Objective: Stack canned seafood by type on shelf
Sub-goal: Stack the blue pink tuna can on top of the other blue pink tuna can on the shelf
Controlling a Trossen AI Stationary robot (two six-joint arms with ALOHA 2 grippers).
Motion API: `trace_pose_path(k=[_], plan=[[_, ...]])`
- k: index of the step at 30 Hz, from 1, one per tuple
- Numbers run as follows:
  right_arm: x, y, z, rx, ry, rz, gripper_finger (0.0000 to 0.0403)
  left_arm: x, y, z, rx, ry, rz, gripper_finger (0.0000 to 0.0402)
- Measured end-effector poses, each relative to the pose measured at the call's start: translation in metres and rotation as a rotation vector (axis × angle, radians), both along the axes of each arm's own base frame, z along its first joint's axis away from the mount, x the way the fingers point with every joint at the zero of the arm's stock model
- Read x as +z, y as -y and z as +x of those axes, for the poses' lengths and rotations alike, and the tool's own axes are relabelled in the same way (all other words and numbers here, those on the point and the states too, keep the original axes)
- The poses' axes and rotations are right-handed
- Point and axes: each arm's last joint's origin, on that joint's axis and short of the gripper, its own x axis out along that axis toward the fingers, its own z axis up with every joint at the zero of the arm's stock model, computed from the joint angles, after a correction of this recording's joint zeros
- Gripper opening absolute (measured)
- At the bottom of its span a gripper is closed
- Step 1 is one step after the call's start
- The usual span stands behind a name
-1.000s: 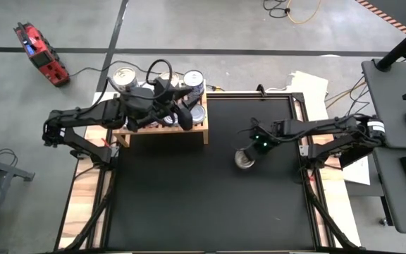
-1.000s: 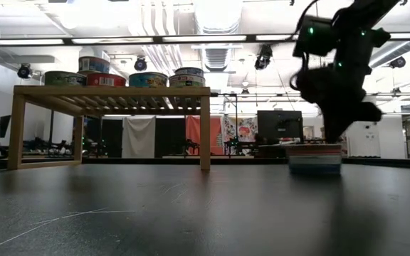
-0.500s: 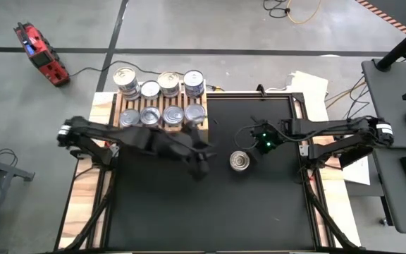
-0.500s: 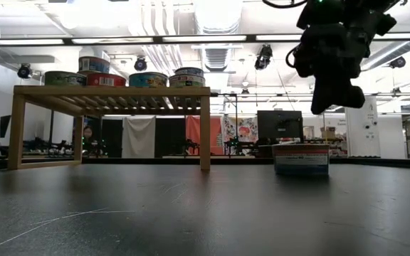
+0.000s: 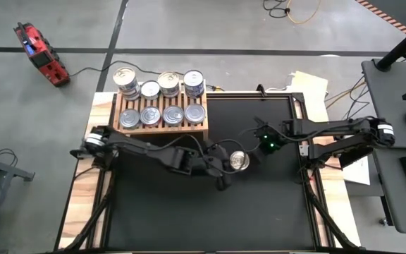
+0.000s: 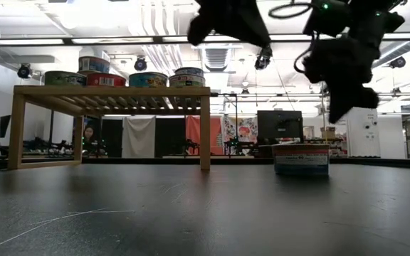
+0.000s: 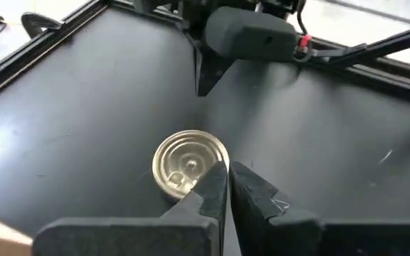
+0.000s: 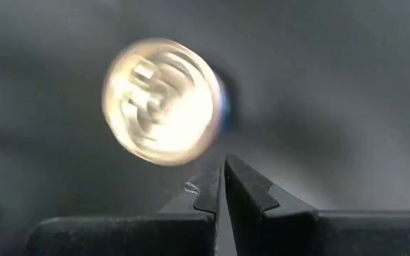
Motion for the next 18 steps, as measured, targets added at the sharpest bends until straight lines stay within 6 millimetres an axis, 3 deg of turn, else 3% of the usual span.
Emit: trace_pose_path(k=[3,8,18], plan=[[-0.004,-0.001,-0.011,-0.012,-0.06,-0.021,0.0013,-0.01,0.009,0.009,0.002,0.046,0.003,0.0],[-0.007,-0.003,-0.024,-0.017,0.011,-0.055,0.0013,-0.038,0.026,0.022,-0.002,0.047,0.016,0.0],[-0.021,-0.005,-0.039,-0.066,0.061,-0.038,0.0013,-0.077,0.021,0.051,-0.006,0.147,-0.021,0.0]])
